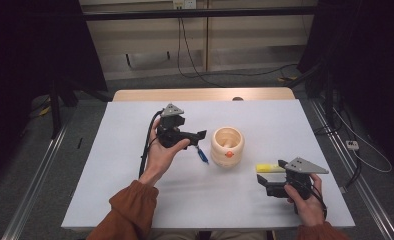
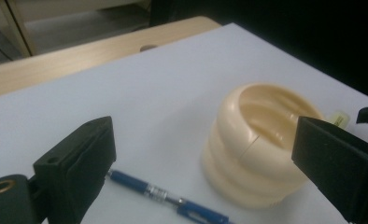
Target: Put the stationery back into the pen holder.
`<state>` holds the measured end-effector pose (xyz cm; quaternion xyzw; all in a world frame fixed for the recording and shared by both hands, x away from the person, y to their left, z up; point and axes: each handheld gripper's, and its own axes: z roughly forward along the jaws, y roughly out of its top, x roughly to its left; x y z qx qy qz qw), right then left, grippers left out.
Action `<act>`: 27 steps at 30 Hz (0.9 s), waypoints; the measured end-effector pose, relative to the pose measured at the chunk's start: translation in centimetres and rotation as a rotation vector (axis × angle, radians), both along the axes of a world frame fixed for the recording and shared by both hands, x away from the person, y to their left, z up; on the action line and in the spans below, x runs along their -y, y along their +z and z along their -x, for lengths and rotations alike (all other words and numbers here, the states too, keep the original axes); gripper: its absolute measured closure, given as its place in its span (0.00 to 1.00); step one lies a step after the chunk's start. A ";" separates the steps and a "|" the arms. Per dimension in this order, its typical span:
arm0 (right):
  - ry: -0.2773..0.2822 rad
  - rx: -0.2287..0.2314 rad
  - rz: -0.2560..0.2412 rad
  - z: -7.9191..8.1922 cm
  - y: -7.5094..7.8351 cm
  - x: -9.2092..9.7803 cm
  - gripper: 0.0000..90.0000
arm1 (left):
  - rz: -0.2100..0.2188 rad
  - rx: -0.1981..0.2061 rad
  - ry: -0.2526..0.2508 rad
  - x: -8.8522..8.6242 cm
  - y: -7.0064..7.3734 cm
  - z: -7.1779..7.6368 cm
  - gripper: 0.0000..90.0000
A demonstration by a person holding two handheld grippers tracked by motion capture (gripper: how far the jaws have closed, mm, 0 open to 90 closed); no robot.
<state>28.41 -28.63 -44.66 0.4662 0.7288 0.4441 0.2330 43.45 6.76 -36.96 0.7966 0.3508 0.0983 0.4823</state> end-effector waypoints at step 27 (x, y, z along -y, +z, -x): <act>0.004 0.000 0.003 0.1 0.0 0.0 0.06 | -0.050 -0.054 -0.022 -1.1 -4.0 0.0 0.58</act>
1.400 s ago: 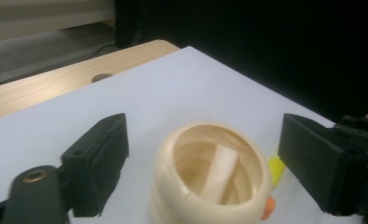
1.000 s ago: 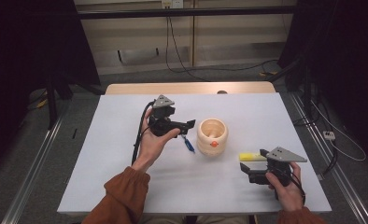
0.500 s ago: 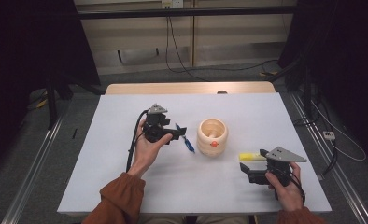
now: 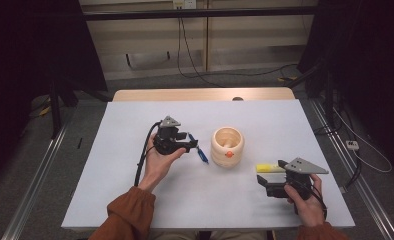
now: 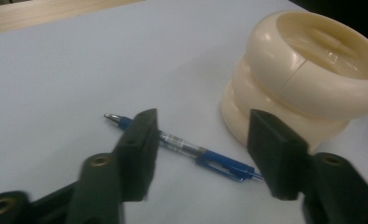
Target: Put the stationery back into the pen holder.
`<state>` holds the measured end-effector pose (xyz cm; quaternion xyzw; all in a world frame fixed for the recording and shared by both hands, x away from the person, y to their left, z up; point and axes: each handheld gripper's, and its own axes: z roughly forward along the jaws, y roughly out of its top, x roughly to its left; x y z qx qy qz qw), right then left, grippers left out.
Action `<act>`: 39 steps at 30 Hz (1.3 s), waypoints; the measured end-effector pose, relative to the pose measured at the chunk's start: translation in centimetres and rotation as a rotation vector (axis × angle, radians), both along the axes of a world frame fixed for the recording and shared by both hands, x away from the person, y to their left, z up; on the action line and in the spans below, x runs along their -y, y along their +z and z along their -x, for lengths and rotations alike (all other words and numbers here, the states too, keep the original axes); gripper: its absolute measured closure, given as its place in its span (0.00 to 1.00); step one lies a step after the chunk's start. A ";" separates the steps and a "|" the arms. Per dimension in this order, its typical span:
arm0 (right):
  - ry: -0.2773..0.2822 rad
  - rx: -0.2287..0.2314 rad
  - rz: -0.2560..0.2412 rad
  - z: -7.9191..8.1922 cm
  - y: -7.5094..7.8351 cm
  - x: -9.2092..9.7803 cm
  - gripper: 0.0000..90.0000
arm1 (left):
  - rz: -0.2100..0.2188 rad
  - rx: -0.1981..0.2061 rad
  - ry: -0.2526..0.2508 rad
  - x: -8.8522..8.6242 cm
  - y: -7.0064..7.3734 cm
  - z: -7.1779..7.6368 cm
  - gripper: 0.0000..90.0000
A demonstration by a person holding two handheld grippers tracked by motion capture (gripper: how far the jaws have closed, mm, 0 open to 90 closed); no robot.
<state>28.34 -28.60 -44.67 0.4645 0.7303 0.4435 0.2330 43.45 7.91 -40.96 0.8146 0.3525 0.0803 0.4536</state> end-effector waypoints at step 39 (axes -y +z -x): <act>0.003 0.000 0.000 0.0 0.0 0.0 0.06 | -0.134 -0.085 -0.023 5.0 -4.3 -1.6 1.00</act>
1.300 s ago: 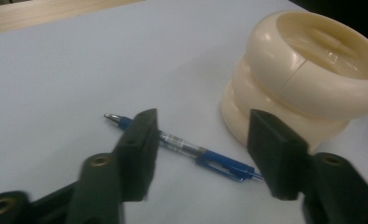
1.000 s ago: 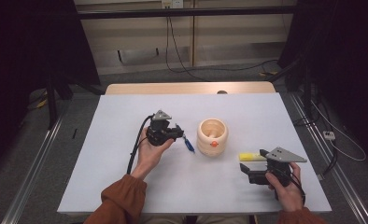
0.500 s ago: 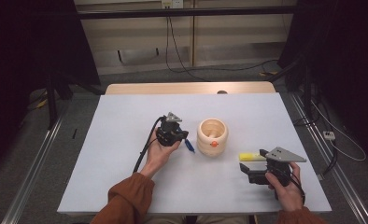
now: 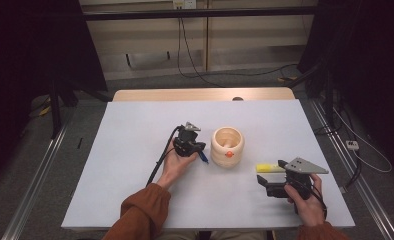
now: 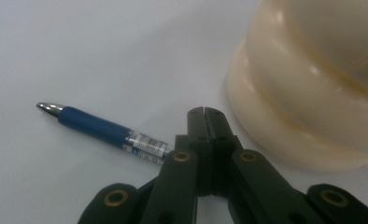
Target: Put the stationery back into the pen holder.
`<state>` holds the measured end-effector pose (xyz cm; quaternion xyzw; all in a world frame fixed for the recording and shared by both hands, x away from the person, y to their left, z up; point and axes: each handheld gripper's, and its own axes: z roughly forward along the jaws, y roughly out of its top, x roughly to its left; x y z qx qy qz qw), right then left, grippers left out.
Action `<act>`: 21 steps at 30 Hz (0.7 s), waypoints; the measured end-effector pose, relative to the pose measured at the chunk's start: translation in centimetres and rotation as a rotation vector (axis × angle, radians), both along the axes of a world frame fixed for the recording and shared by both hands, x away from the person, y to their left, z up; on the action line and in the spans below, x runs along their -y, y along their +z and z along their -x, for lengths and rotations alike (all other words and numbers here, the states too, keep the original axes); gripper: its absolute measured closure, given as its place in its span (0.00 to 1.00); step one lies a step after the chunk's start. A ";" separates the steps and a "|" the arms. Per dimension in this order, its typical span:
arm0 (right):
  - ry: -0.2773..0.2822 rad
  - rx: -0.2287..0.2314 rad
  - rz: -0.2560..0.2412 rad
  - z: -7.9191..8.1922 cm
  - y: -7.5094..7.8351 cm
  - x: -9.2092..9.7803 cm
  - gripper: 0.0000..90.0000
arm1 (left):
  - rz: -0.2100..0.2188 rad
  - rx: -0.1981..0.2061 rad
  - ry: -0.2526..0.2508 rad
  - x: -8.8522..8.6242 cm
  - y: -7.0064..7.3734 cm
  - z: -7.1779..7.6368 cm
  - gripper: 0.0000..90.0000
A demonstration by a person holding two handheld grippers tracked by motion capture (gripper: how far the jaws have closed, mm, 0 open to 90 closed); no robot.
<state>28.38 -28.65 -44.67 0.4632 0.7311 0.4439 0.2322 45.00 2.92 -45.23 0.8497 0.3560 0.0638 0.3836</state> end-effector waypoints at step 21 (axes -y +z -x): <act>0.000 0.000 -0.001 0.0 0.0 0.0 0.06 | -0.056 -0.026 -0.085 -0.5 0.1 1.1 1.00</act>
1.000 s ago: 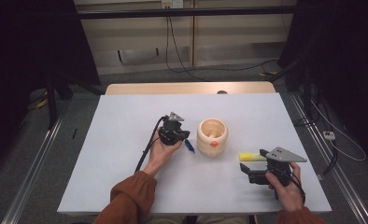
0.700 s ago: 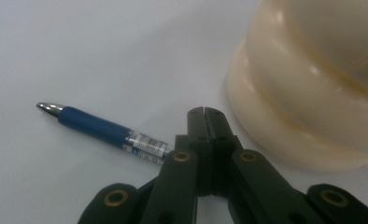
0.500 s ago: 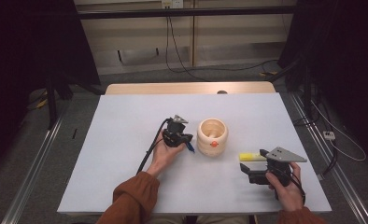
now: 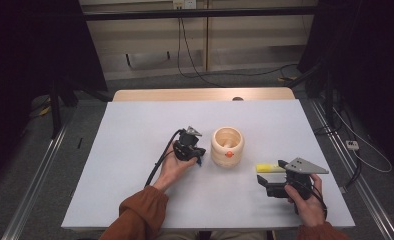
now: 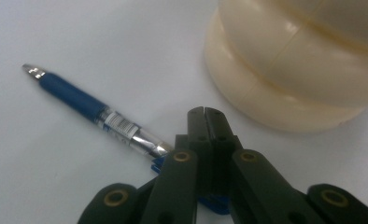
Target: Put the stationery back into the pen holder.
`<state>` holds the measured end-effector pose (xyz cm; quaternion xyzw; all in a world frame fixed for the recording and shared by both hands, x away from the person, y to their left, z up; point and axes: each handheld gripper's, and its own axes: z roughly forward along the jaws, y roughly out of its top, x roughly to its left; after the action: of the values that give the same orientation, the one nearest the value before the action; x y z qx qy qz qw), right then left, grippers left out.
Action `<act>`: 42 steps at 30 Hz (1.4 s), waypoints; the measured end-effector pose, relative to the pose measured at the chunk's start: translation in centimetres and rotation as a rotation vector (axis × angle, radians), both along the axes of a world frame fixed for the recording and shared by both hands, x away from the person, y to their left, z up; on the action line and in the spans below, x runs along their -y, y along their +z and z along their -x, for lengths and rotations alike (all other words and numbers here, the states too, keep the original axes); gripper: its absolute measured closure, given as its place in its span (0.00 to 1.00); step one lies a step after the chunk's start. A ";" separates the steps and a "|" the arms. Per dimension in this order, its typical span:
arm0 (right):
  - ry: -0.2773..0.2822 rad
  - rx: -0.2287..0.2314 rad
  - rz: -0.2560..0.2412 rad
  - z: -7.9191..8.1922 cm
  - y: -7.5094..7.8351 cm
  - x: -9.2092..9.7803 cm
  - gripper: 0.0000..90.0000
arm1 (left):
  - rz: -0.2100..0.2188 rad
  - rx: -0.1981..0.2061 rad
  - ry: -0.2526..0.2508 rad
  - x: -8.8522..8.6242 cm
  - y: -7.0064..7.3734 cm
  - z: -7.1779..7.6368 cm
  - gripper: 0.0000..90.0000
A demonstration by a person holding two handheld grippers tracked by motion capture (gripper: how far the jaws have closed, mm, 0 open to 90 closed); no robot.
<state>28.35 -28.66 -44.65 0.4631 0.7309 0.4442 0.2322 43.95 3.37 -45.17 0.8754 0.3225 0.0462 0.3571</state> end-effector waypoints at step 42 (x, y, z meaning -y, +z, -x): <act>0.005 -0.001 0.007 -0.1 0.0 -0.1 0.06 | -0.091 -0.029 0.012 -4.6 0.6 0.7 0.98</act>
<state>28.44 -28.52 -44.68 0.4607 0.7337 0.4421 0.2325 43.24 7.94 -44.53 0.8895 0.3303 0.0501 0.3117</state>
